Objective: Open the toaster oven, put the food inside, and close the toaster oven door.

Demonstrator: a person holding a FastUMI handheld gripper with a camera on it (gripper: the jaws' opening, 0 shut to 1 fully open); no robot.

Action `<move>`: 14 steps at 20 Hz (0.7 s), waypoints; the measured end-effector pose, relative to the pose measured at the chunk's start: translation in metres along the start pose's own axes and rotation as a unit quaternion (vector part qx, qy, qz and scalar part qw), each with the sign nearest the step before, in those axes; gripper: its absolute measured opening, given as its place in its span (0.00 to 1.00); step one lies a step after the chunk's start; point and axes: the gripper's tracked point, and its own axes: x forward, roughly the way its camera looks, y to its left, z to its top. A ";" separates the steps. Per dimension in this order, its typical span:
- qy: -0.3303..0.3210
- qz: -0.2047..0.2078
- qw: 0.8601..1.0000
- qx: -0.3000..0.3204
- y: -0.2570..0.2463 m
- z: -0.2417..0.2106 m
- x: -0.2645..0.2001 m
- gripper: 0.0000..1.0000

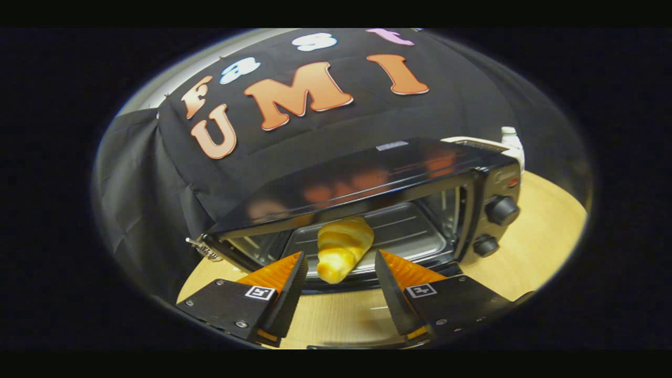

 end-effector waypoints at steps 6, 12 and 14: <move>0.017 0.011 1.000 -0.010 -0.019 -0.039 -0.071 0.87; 0.070 0.007 0.997 -0.013 -0.037 -0.093 -0.111 0.91; 0.099 0.007 0.994 -0.040 -0.040 -0.115 -0.122 0.90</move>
